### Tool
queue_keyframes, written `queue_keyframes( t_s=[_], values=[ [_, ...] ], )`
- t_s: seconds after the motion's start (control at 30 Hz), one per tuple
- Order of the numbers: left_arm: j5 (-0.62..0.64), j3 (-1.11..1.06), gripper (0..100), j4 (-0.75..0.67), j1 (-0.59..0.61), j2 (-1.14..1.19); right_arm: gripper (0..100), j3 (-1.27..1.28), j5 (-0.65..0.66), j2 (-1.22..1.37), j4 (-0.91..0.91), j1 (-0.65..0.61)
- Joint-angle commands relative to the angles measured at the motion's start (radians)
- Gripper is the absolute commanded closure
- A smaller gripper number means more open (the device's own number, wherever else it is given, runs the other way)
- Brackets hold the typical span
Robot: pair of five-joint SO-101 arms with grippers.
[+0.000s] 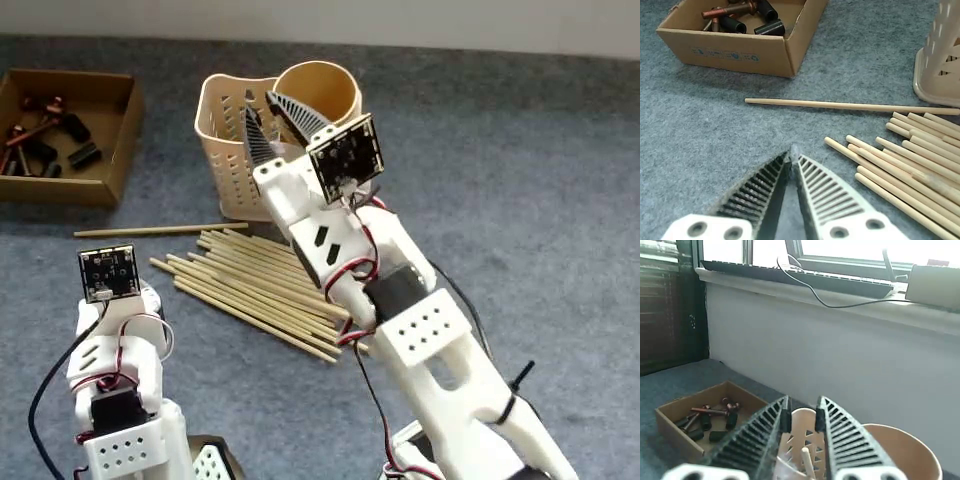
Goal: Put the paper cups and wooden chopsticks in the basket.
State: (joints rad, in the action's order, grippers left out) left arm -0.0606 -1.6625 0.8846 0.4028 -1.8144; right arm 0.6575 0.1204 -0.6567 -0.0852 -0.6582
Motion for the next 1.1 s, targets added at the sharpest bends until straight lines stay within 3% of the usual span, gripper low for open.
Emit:
queue_keyframes(
  t_s=[0.0, 0.67, 0.9, 1.07],
  values=[
    [-0.011, 0.007, 100, -0.017, 0.012, -0.004, 90.4, -0.007, -0.008, -0.082, -0.124, -0.013],
    [-0.011, 0.007, 100, -0.017, 0.012, -0.004, 90.4, -0.005, -0.008, -0.166, -0.846, -0.015],
    [-0.011, 0.008, 100, -0.015, 0.002, -0.004, 90.4, 0.068, -0.002, -0.168, -0.921, -0.015],
    [-0.009, 0.008, 100, -0.015, -0.068, -0.004, 90.4, 0.170, 0.000, -0.168, -0.921, -0.015]
  ],
)
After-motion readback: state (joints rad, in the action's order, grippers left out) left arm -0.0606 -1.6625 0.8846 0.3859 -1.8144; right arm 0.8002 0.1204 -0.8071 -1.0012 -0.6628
